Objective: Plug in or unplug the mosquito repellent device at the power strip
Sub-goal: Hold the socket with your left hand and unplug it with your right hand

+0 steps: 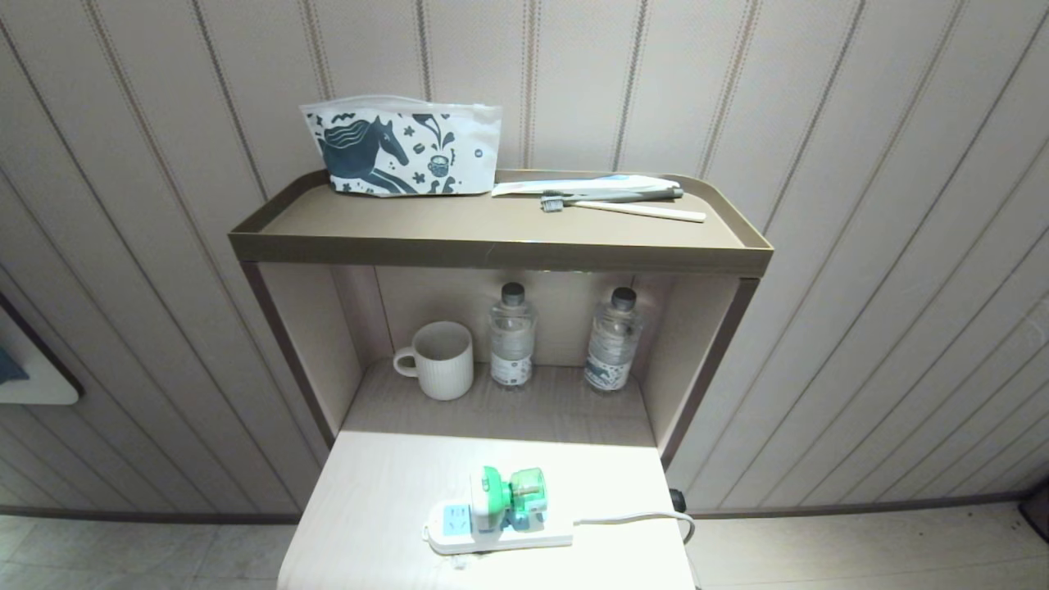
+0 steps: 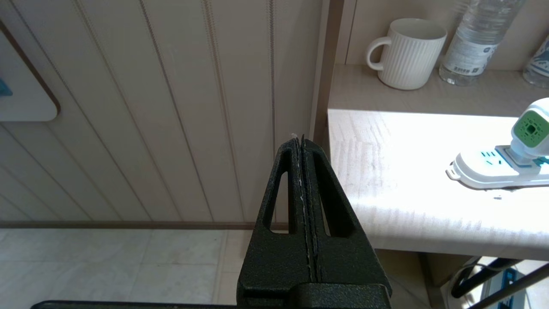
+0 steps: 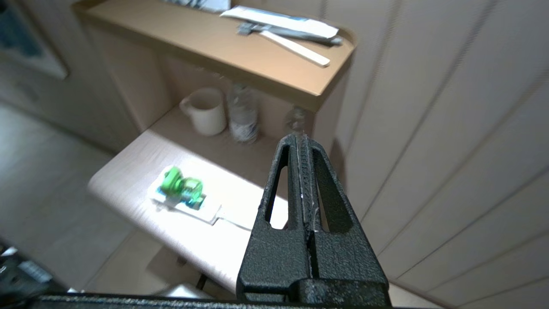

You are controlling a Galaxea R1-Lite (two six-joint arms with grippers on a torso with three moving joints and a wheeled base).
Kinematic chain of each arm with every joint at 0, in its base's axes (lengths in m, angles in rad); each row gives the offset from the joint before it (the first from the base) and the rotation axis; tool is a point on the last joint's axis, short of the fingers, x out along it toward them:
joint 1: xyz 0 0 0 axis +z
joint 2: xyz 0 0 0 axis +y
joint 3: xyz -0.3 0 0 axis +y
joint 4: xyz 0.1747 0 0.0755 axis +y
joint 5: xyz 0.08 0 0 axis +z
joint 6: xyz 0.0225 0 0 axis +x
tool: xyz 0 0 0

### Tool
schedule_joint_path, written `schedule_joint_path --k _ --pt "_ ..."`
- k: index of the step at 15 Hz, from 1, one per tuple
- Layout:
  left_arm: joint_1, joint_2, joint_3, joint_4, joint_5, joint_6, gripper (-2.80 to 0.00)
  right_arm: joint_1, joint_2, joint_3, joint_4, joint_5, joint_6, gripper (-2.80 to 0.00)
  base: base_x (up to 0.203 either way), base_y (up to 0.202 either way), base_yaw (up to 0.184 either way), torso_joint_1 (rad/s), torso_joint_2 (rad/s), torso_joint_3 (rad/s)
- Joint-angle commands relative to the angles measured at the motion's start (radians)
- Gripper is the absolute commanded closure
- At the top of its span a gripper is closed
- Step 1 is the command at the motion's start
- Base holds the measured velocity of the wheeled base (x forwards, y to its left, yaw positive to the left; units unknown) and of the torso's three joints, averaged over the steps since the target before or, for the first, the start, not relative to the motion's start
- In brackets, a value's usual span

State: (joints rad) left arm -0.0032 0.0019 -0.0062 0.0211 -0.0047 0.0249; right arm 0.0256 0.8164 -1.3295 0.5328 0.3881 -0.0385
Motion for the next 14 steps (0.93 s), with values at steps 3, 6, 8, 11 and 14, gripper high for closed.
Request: schedule_joint_path --k 3,6,8,11,14 --pt "0.0 0.0 0.0 0.002 0.0 0.0 0.0 0.187 0.243 -0.237 0.222 0.023 -0.103 0.0 0.0 0.0 0.0 0.0 0.0 0.0" --pt "0.0 0.0 -0.001 0.002 0.0 0.001 0.0 0.428 0.388 -0.364 0.344 -0.072 -0.159 0.0 0.0 0.0 0.0 0.0 0.0 0.0" --pt "0.0 0.0 -0.001 0.002 0.0 0.001 0.0 0.599 0.533 -0.47 0.439 -0.208 -0.171 0.0 0.0 0.0 0.0 0.0 0.0 0.0" --pt "0.0 0.0 -0.001 0.002 0.0 0.001 0.0 0.79 0.738 -0.614 0.589 -0.435 -0.188 0.0 0.0 0.0 0.0 0.0 0.0 0.0" --pt "0.0 0.0 -0.001 0.002 0.0 0.0 0.0 0.865 0.852 -0.634 0.616 -0.577 -0.274 0.0 0.0 0.0 0.0 0.0 0.0 0.0"
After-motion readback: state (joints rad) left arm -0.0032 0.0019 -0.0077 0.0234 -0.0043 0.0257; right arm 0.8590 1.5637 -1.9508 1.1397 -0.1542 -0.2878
